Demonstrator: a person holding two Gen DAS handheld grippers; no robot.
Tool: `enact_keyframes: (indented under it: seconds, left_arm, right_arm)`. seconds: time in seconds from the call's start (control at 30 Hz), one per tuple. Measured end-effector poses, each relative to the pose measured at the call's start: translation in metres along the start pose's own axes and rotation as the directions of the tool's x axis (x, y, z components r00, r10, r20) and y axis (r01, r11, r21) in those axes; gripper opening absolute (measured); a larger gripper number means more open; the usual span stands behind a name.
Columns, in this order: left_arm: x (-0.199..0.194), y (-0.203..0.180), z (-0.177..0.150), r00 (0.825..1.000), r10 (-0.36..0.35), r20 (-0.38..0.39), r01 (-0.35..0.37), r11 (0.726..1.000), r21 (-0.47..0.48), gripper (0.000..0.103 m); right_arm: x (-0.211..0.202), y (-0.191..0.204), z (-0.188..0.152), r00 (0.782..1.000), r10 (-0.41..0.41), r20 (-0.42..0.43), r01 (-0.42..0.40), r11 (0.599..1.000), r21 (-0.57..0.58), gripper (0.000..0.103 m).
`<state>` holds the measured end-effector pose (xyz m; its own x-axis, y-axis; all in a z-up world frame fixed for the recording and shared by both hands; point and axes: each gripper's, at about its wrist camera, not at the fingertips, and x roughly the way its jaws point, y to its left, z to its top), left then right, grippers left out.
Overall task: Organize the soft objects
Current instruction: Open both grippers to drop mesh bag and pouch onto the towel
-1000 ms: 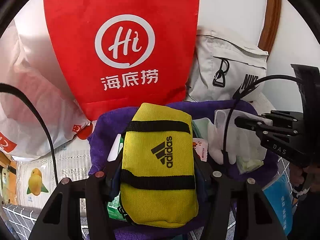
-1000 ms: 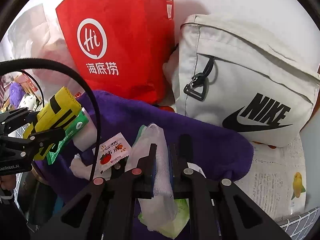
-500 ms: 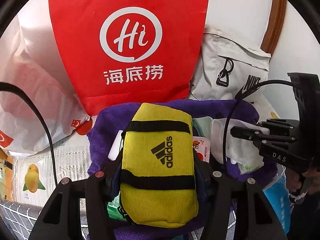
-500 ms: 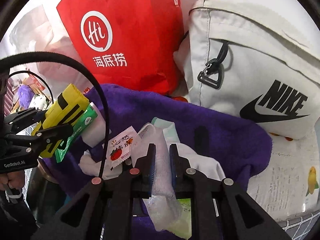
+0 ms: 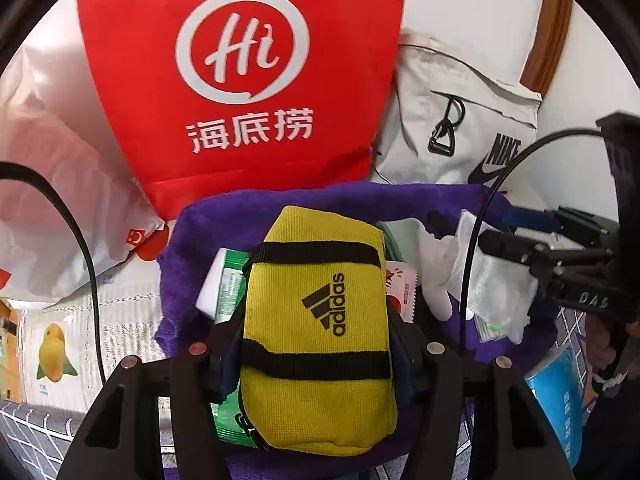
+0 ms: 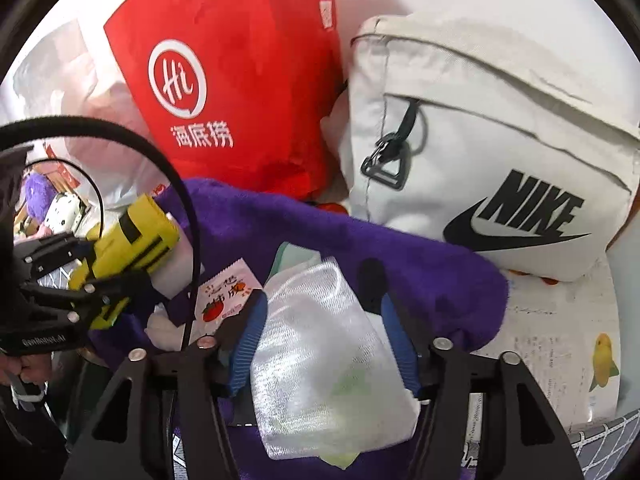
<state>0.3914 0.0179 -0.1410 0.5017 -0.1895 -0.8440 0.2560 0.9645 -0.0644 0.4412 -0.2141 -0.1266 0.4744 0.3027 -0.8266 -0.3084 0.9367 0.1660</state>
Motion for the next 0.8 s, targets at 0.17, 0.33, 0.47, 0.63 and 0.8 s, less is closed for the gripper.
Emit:
enact_keyframes:
  seconds: [0.17, 0.33, 0.47, 0.63, 0.8]
  left_arm:
    - [0.002, -0.005, 0.0, 1.0, -0.012, 0.006, 0.012, 1.0, 0.001, 0.058]
    - [0.009, -0.007, -0.001, 1.0, -0.016, -0.017, 0.016, 1.0, -0.001, 0.058]
    - [0.014, -0.009, -0.003, 0.999, -0.016, -0.033, 0.016, 1.0, 0.0, 0.059]
    - [0.021, -0.009, -0.004, 0.999, 0.003, -0.045, -0.003, 1.0, -0.004, 0.061]
    - [0.023, -0.006, -0.003, 0.999, -0.012, -0.04, 0.011, 1.0, -0.022, 0.067]
  right_arm:
    - [-0.009, 0.0, 0.003, 1.0, -0.009, 0.019, 0.009, 1.0, 0.0, 0.07]
    - [-0.015, 0.002, 0.004, 0.999, -0.033, 0.026, 0.033, 0.999, -0.003, 0.07]
    - [-0.022, -0.005, 0.005, 0.999, -0.04, 0.033, 0.04, 0.999, 0.007, 0.07]
    - [-0.027, -0.007, 0.004, 0.999, -0.037, 0.032, 0.037, 0.999, 0.008, 0.07]
    - [-0.026, -0.003, 0.005, 0.999, -0.031, 0.039, 0.031, 1.0, 0.001, 0.07]
